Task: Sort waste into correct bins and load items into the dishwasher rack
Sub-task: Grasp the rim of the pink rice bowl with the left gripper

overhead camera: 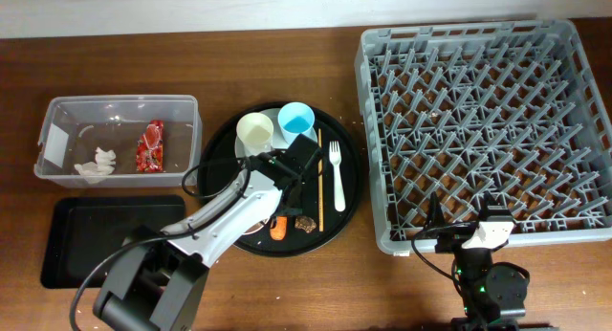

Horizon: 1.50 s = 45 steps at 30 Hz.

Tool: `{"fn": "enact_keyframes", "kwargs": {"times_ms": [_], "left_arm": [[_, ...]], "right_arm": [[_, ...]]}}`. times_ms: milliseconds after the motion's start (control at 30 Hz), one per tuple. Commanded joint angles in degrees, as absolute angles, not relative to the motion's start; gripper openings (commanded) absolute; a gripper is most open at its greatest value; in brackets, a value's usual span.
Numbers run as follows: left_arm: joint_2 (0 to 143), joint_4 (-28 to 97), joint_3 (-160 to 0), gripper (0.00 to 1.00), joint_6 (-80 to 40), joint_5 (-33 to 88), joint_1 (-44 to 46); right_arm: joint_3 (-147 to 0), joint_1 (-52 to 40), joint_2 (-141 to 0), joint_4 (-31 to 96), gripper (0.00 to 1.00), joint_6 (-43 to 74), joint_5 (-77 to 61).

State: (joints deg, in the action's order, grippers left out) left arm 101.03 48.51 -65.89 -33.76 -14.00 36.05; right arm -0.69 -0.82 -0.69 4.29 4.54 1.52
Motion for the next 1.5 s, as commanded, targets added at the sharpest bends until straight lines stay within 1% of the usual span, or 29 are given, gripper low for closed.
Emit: {"fn": "enact_keyframes", "kwargs": {"times_ms": [0,167,300,567,700,733,933,967,1167,1200,1267,1367,1467], "left_arm": [[102.9,48.4,-65.4,0.27,-35.4,-14.9,36.2],[104.1,48.4,-65.4,0.27,-35.4,-14.8,36.2],[104.1,48.4,-65.4,0.22,-35.4,-14.9,36.2],[104.1,48.3,-65.4,0.21,-35.4,-14.9,34.7],[104.1,48.4,-65.4,0.21,-35.4,-17.0,34.7],[104.1,48.4,-65.4,0.12,-35.4,-17.7,34.7],[104.0,48.9,-65.4,0.11,-35.3,-17.6,34.7],[103.9,49.8,-65.8,0.01,-35.3,-17.6,34.7],[99.1,53.8,-68.2,0.0,-35.3,-18.0,34.7],[99.0,53.9,-68.2,0.04,-35.3,-18.0,34.7],[99.0,53.8,-68.2,0.0,-34.4,-18.1,34.7],[97.6,55.1,-69.0,0.0,-32.7,-18.5,34.5],[91.7,56.4,-69.2,0.0,-32.4,-17.1,31.1]], "right_arm": [[-0.3,-1.1,-0.4,4.6,0.99,4.8,2.2],[-0.3,-1.1,-0.4,4.6,0.99,4.8,2.2],[-0.3,-1.1,-0.4,4.6,0.99,4.8,2.2],[-0.3,-1.1,-0.4,4.6,0.98,4.8,2.2],[-0.3,-1.1,-0.4,4.6,0.99,4.8,2.2],[-0.3,-1.1,-0.4,4.6,0.99,4.8,2.2],[-0.3,-1.1,-0.4,4.6,0.99,4.8,2.2],[-0.3,-1.1,-0.4,4.6,0.99,4.8,2.2],[-0.3,-1.1,-0.4,4.6,0.99,4.8,2.2],[-0.3,-1.1,-0.4,4.6,0.99,4.8,2.2],[-0.3,-1.1,-0.4,4.6,0.99,4.8,2.2],[-0.3,-1.1,-0.4,4.6,0.99,4.8,2.2],[-0.3,-1.1,-0.4,4.6,0.99,4.8,2.2]]}}
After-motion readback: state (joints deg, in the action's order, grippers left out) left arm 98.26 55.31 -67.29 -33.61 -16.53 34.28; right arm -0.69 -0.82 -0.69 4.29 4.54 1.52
